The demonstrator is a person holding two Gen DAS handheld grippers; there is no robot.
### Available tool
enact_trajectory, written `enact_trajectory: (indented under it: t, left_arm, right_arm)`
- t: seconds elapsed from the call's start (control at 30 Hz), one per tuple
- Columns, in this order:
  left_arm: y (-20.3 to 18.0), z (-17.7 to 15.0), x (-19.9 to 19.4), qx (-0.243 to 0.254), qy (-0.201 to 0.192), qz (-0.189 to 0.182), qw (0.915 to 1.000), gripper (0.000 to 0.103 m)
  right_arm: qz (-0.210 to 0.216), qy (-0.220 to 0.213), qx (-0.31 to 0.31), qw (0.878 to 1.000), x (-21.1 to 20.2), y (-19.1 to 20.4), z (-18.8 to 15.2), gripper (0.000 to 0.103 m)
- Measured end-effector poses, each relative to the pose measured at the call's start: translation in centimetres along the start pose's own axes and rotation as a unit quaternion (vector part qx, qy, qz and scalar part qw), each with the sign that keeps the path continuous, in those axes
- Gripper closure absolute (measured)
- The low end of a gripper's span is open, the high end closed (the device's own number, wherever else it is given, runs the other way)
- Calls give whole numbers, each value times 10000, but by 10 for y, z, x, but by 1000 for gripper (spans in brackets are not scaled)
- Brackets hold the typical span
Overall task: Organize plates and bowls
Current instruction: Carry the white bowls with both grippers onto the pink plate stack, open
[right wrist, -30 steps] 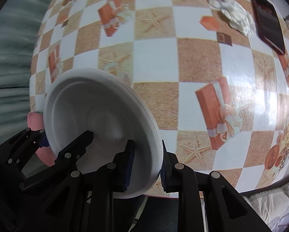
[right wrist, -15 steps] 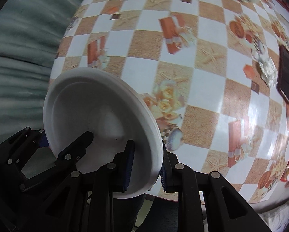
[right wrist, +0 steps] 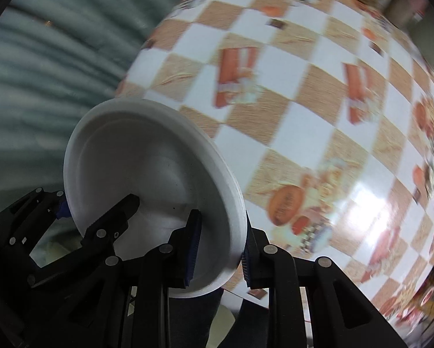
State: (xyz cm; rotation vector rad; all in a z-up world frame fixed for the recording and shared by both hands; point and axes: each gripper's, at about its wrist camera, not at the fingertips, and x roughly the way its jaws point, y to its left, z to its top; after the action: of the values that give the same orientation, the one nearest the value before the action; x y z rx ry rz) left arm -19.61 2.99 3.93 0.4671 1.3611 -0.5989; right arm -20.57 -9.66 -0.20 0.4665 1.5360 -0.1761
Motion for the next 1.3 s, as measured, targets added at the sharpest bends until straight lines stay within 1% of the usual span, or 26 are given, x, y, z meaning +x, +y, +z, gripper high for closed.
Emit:
enact_trajectory:
  t: [0.13,0.23,0.37,0.5,0.67,0.83,0.87,0.9,1.03,1.13,1.17,1.2,1.23,1.27,1.3]
  left_arm:
    - [26,-9,3,-377,81,72,9992,65]
    - [39,-16,8,-545,167,134,9983,65]
    - [50,-21,19,-674,298,193,9971,66]
    - [57,-21,36,-690,463,243,9962,66]
    - [57,-19,50,-619,570,313,9960,67]
    - [55,-16,53,-550,578,314,9963,67]
    - [54,-16,52,-532,555,333,9965,67]
    - [53,-16,51,-511,503,374,9967,67]
    - [45,-19,41,-378,206,601,9973,61]
    - [47,-20,35,-425,152,628,9970,47]
    - [49,-20,32,-461,135,643,9968,37]
    - [52,-21,30,-489,132,695,9963,29]
    - [55,-22,28,-499,148,762,9957,26]
    - [57,-22,27,-491,165,738,9959,18]
    - [59,-24,25,-498,153,681,9963,18]
  right_arm:
    - [25,143,-358,9993,16,27,10,76]
    - [106,298,-444,9985,32,40,17,76]
    - [209,495,-420,9977,52,46,23,76]
    - [245,670,-364,9968,70,49,29,76]
    - [129,775,-390,9961,92,52,40,76]
    - [76,785,-395,9961,96,53,42,76]
    - [73,779,-415,9961,89,55,33,76]
    - [73,779,-430,9960,88,56,32,76]
    - [-71,726,-581,9956,82,64,28,76]
    - [-209,576,-716,9956,71,70,25,76]
    - [-214,528,-718,9958,68,70,25,75]
    - [-224,497,-704,9960,64,70,24,69]
    - [-250,445,-673,9964,59,69,24,59]
    - [-284,381,-634,9969,54,66,24,11]
    - [-211,303,-590,9976,48,64,24,2]
